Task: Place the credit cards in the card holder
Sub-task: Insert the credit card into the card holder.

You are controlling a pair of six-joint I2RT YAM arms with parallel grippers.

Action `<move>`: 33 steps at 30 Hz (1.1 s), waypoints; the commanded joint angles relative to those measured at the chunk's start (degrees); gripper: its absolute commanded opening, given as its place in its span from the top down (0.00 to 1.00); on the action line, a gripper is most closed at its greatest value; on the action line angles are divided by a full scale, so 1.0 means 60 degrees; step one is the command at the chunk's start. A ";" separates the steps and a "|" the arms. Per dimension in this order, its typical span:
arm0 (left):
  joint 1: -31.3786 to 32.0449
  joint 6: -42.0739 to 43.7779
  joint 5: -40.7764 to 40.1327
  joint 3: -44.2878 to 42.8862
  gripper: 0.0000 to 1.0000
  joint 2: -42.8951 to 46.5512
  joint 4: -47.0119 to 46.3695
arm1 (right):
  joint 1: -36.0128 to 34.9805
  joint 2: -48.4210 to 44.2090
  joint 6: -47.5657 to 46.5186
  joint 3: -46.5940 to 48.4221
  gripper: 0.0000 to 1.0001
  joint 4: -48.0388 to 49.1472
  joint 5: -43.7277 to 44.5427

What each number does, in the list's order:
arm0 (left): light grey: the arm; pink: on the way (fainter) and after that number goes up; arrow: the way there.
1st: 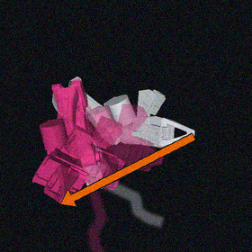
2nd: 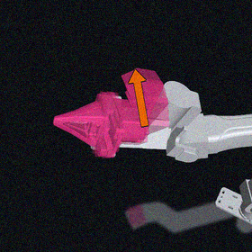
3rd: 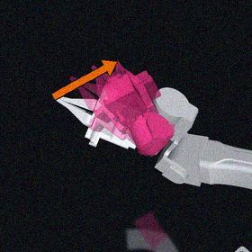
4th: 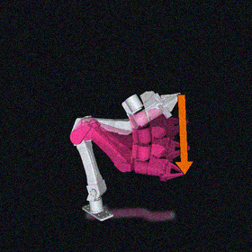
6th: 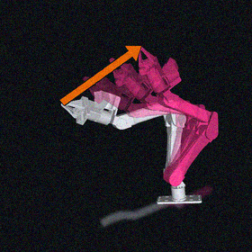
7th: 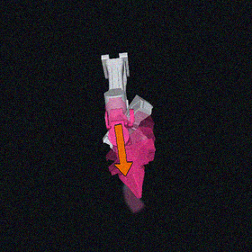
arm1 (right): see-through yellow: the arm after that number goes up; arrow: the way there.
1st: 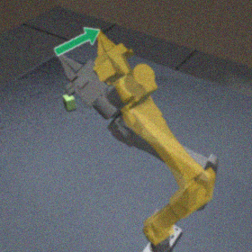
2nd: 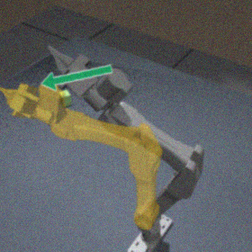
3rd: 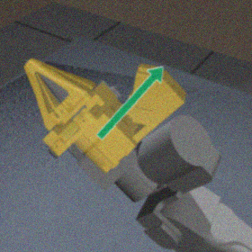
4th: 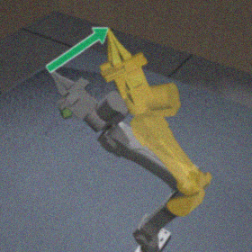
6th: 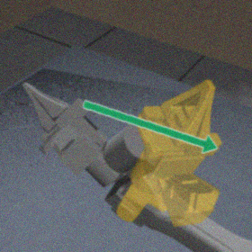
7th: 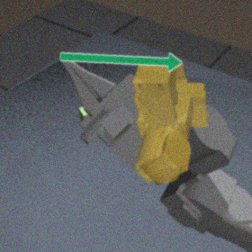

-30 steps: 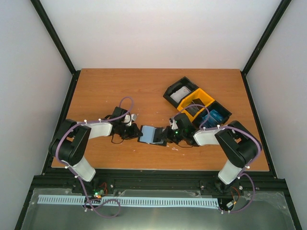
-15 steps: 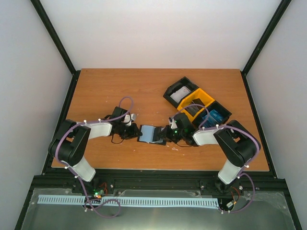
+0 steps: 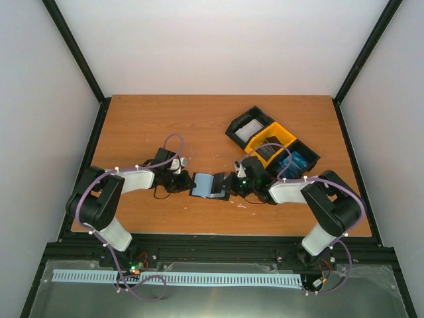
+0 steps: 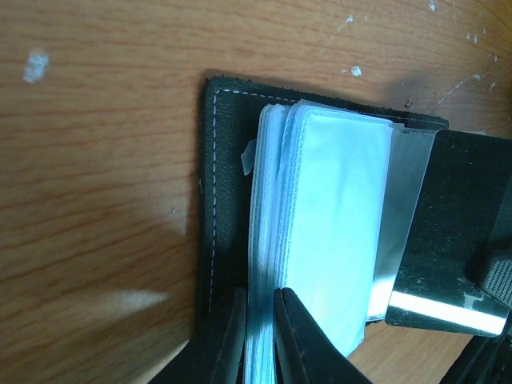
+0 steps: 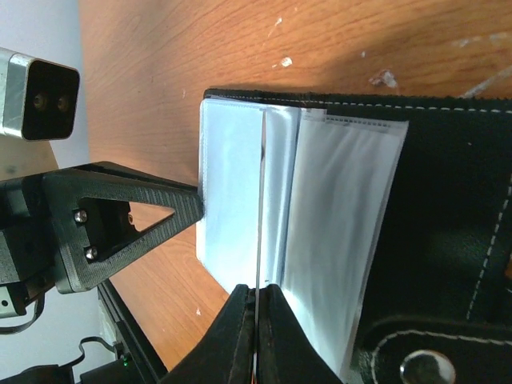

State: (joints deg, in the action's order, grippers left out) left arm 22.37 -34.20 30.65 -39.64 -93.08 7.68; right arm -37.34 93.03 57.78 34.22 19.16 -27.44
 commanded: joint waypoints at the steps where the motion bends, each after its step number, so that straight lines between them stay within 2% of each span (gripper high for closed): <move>1: -0.0022 -0.0102 -0.0480 0.0146 0.88 0.0142 0.0140 | -0.0133 0.0295 0.0218 -0.0093 0.97 0.0628 -0.0053; 6: -0.0022 -0.0127 -0.0450 0.0196 0.88 0.0178 0.0100 | -0.0134 0.0741 0.0444 -0.0085 0.97 0.1374 -0.0443; 19: -0.0021 -0.0131 -0.0311 0.0254 0.88 0.0173 0.0001 | -0.0163 0.1185 0.0543 0.0079 0.97 0.1833 -0.0639; 33: -0.0014 -0.0146 -0.0287 0.0292 0.88 0.0175 -0.0020 | -0.0305 0.1935 0.1416 0.0229 0.97 0.2665 -0.0921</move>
State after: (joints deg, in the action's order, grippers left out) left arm 22.35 -34.61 30.24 -38.72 -92.40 6.70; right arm -38.11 102.10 64.40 34.28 32.01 -32.03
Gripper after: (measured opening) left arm 0.117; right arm 0.030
